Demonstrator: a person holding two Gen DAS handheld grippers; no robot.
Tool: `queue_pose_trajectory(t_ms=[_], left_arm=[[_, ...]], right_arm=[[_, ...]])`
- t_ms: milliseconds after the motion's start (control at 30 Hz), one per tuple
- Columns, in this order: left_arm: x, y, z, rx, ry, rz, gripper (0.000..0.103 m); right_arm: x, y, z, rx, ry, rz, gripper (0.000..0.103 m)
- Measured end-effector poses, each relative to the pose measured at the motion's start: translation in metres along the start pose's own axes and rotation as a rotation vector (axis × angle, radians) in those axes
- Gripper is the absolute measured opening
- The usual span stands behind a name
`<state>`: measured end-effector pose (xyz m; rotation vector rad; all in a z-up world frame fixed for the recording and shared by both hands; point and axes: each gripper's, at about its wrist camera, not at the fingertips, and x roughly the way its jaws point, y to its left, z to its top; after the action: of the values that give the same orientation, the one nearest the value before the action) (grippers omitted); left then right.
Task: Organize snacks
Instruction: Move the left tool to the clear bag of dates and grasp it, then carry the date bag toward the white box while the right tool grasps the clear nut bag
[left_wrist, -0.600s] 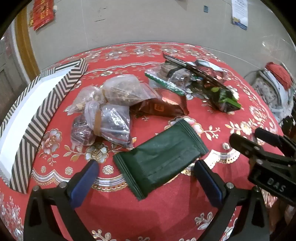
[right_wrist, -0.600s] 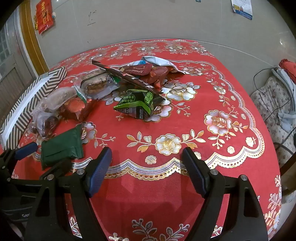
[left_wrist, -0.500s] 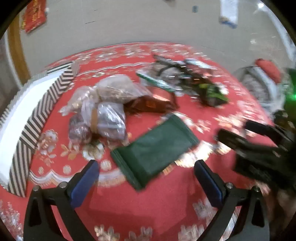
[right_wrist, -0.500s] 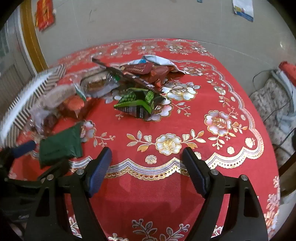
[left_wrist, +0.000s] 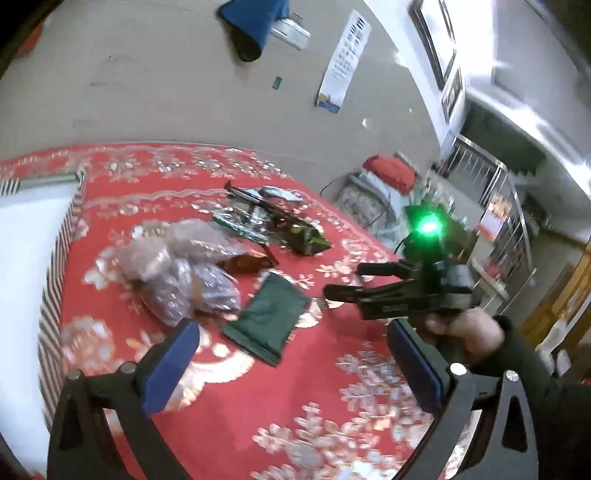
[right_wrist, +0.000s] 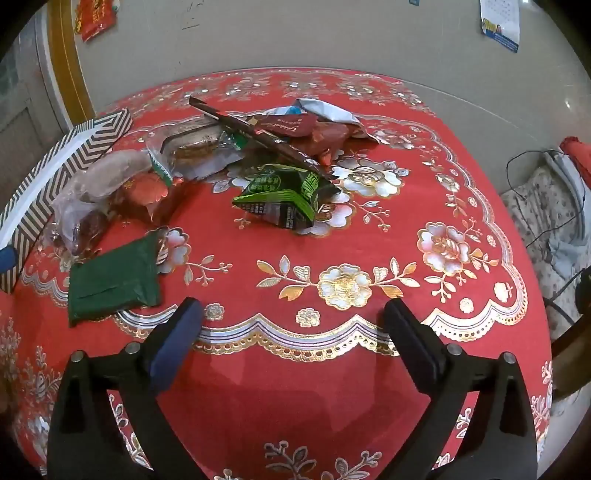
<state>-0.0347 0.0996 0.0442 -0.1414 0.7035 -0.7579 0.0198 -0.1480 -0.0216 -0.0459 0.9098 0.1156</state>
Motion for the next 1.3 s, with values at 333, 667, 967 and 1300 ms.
queue_pose_trajectory(t_ms=[333,667,967,1300], left_arm=[[0.024,0.040,0.017,-0.097,0.039,0.122,0.102],[0.055,0.064,0.021,-0.168,0.145,0.244,0.103],[0.054,0.064,0.023,-0.136,0.154,0.355,0.073],[-0.003,0.044,0.036,-0.141,0.034,0.203,0.073]], right_arm=[[-0.022,0.051,-0.005,-0.213,-0.120,0.305,0.099],[-0.004,0.024,0.001,-0.055,-0.059,0.411,0.099],[-0.006,0.027,0.000,-0.067,-0.057,0.413,0.099],[-0.032,0.048,0.005,-0.141,-0.221,0.444,0.099]])
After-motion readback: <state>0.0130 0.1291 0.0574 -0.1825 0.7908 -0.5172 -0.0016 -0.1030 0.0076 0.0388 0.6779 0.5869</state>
